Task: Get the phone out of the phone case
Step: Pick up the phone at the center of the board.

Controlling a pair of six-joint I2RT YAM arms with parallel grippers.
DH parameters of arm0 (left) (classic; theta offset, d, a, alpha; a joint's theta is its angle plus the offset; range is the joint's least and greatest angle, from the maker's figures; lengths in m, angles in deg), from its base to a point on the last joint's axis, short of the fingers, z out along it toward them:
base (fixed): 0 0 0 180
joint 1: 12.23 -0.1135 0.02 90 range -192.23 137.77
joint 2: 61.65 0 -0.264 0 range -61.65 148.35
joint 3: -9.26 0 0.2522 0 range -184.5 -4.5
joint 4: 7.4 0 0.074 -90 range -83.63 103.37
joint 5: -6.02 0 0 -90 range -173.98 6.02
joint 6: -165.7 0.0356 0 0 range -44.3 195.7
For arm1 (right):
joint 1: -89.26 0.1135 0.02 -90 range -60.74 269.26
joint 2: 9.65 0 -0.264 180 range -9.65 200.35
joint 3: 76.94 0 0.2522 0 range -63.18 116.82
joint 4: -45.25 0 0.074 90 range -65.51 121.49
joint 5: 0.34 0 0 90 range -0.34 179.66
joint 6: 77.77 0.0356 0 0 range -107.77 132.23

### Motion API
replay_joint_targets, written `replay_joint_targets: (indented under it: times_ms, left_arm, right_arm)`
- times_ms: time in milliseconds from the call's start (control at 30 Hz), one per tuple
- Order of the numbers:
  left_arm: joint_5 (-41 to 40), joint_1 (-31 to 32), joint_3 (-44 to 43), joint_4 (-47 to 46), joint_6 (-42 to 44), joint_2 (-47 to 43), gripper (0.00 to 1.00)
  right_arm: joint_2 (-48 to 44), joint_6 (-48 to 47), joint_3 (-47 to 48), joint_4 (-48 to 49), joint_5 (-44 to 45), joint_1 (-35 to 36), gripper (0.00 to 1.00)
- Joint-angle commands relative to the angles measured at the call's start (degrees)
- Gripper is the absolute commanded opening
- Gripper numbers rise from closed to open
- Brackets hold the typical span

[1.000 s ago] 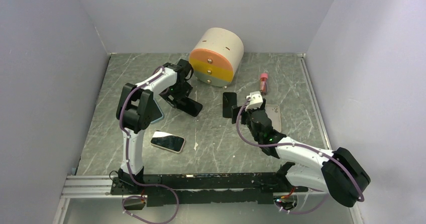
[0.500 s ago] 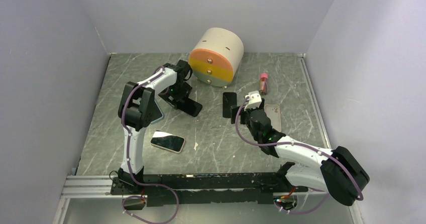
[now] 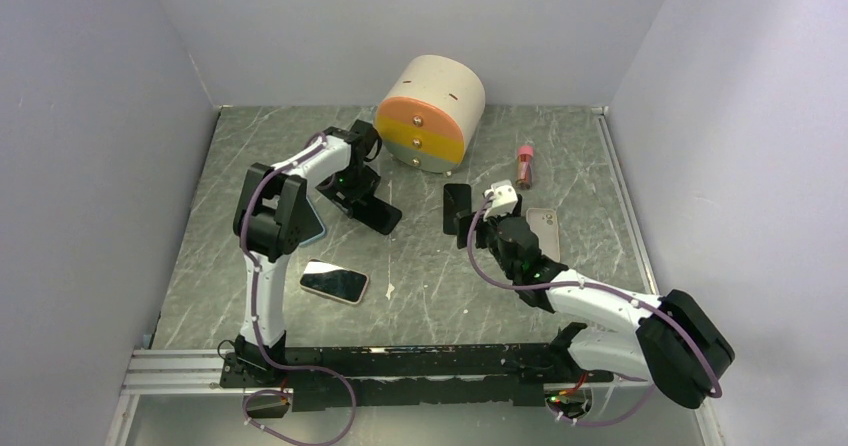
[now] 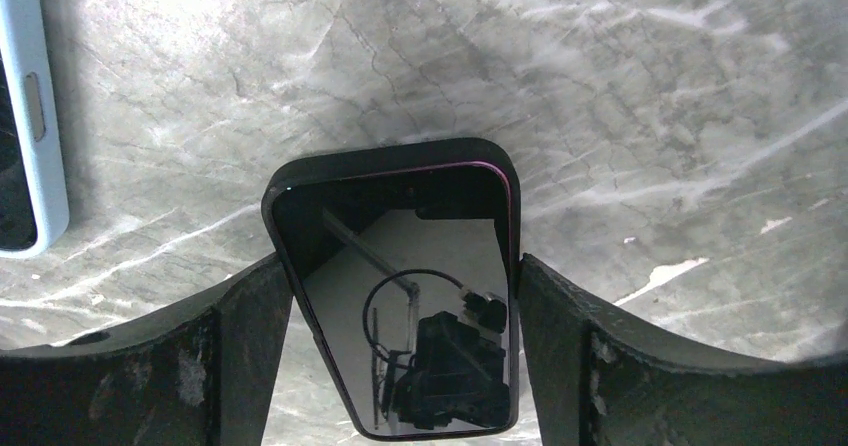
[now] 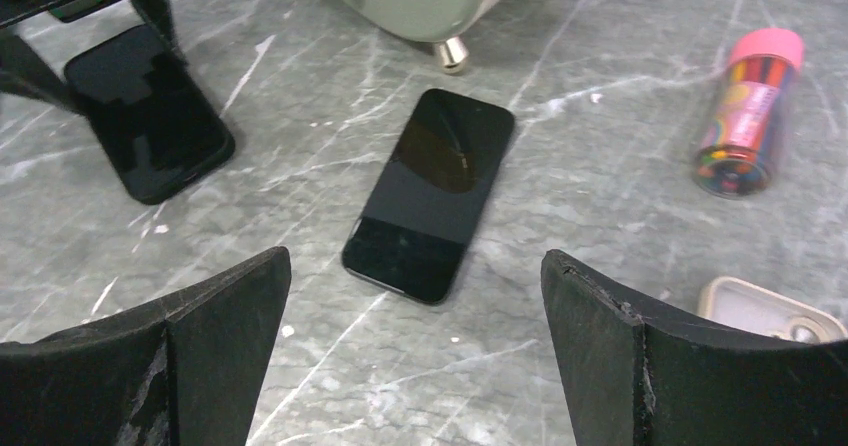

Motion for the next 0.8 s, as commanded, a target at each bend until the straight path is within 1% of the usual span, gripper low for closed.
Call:
replay_joint_targets:
  times_ms: [0, 200, 267, 367, 567, 767]
  left_arm:
    - [1.83, 0.02, 6.23, -3.40, 0.16, -2.08, 0.75]
    - [3.69, 0.27, 13.87, -10.31, 2.31, -9.77, 0.51]
    - [3.84, 0.51, 16.61, -13.04, 3.13, -12.59, 0.45]
    - [4.74, 0.72, 21.05, -18.02, 4.40, -17.01, 0.39]
    - [7.24, 1.26, 31.38, -27.66, 6.09, -26.12, 0.37]
    - [10.05, 1.51, 37.79, -34.35, 8.03, -31.52, 0.37]
  right_arm:
    - [1.13, -0.11, 3.25, 2.04, -7.12, -0.03, 0.98]
    - [3.55, 3.42, 5.40, 1.52, -14.25, 0.09, 0.97]
    - [5.01, 5.81, 5.75, 2.64, -16.63, 0.16, 0.97]
    - [7.76, 10.16, 6.51, 3.90, -20.46, 0.38, 0.97]
    - [14.97, 18.41, 9.59, 6.96, -27.57, 0.88, 0.95]
    - [23.04, 21.66, 16.96, 3.78, -30.28, 1.60, 0.93]
